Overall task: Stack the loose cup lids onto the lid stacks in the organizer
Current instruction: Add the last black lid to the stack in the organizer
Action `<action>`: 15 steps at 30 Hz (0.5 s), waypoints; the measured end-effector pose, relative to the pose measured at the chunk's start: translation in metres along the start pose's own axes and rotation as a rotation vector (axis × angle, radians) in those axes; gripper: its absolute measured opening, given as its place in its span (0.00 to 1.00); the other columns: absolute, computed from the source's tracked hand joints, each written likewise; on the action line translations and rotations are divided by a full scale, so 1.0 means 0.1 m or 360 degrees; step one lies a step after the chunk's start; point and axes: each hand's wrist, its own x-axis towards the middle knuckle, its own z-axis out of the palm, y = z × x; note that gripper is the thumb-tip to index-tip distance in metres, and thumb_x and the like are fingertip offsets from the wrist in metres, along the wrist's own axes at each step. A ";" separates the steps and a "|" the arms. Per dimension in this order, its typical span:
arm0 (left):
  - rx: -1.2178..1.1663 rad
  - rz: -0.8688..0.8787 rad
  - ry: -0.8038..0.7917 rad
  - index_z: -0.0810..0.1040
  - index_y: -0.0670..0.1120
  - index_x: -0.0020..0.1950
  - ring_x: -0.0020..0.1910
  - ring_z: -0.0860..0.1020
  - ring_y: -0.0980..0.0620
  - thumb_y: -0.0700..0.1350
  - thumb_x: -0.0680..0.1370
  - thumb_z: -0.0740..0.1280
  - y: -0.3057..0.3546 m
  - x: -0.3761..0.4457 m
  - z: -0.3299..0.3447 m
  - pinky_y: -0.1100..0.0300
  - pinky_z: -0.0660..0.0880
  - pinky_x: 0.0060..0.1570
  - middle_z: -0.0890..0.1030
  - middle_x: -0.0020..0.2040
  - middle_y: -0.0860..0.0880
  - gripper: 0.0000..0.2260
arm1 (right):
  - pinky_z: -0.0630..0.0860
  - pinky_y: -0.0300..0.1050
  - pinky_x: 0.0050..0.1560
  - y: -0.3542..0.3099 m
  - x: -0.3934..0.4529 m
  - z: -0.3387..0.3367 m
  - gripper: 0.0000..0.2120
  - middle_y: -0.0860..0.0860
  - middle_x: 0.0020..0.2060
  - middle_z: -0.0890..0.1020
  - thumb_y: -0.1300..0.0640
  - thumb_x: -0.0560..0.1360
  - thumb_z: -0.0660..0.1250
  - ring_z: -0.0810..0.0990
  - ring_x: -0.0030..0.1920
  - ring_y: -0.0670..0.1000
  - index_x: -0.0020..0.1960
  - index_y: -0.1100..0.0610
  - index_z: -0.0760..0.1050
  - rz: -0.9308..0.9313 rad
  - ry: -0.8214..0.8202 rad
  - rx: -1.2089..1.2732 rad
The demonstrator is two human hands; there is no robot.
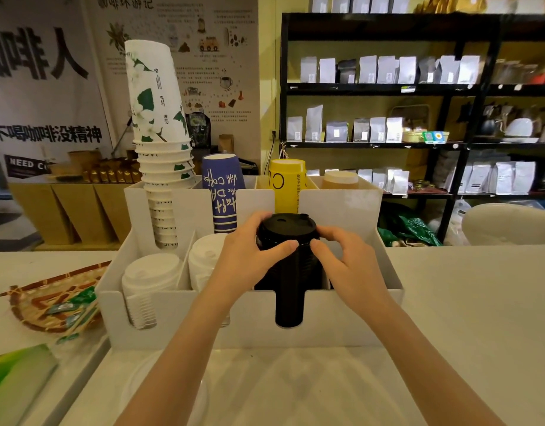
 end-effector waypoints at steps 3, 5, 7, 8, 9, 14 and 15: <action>0.0017 -0.0032 0.0003 0.67 0.49 0.65 0.57 0.69 0.58 0.49 0.70 0.70 0.01 0.00 0.00 0.64 0.66 0.53 0.74 0.63 0.49 0.25 | 0.65 0.40 0.58 0.01 0.00 0.02 0.17 0.51 0.59 0.78 0.53 0.75 0.60 0.71 0.58 0.46 0.64 0.53 0.70 0.0005 0.0015 -0.0035; 0.0013 -0.0043 0.0002 0.67 0.48 0.66 0.57 0.68 0.58 0.49 0.70 0.70 0.02 -0.01 0.00 0.65 0.66 0.53 0.74 0.64 0.49 0.26 | 0.65 0.40 0.58 0.01 0.00 0.02 0.17 0.51 0.59 0.78 0.53 0.75 0.60 0.70 0.58 0.46 0.64 0.53 0.70 -0.0003 0.0022 -0.0042; 0.0047 -0.0037 0.0017 0.66 0.48 0.66 0.56 0.66 0.59 0.49 0.70 0.69 0.04 -0.03 0.00 0.65 0.65 0.52 0.73 0.64 0.50 0.26 | 0.65 0.40 0.57 0.01 0.00 0.01 0.17 0.51 0.58 0.78 0.54 0.75 0.60 0.70 0.56 0.44 0.64 0.53 0.70 -0.0018 0.0018 -0.0051; 0.0075 -0.0032 0.0026 0.66 0.48 0.66 0.55 0.65 0.60 0.50 0.71 0.69 0.03 -0.03 0.00 0.66 0.65 0.52 0.73 0.64 0.50 0.26 | 0.65 0.40 0.57 0.00 0.00 0.01 0.17 0.51 0.58 0.78 0.54 0.76 0.60 0.70 0.56 0.44 0.64 0.53 0.70 -0.0020 0.0011 -0.0055; 0.0091 -0.0027 0.0034 0.66 0.49 0.66 0.55 0.65 0.60 0.50 0.71 0.69 0.03 -0.03 -0.01 0.69 0.65 0.51 0.73 0.64 0.51 0.26 | 0.65 0.40 0.58 0.00 0.00 0.01 0.17 0.51 0.59 0.78 0.54 0.76 0.60 0.71 0.57 0.45 0.64 0.53 0.70 -0.0016 0.0006 -0.0057; 0.0149 0.0003 -0.0033 0.66 0.48 0.65 0.52 0.68 0.59 0.50 0.72 0.66 0.05 -0.06 0.01 0.83 0.66 0.36 0.71 0.53 0.56 0.23 | 0.64 0.42 0.61 0.01 0.01 0.01 0.18 0.51 0.61 0.77 0.53 0.76 0.60 0.70 0.63 0.50 0.65 0.54 0.69 -0.0039 -0.0015 -0.0103; 0.0249 0.0034 -0.0047 0.66 0.48 0.64 0.52 0.69 0.58 0.52 0.73 0.65 0.05 -0.07 0.01 0.79 0.68 0.38 0.71 0.54 0.55 0.21 | 0.63 0.42 0.62 0.01 0.01 0.02 0.18 0.51 0.62 0.76 0.53 0.76 0.60 0.69 0.64 0.50 0.65 0.54 0.68 -0.0054 -0.0010 -0.0103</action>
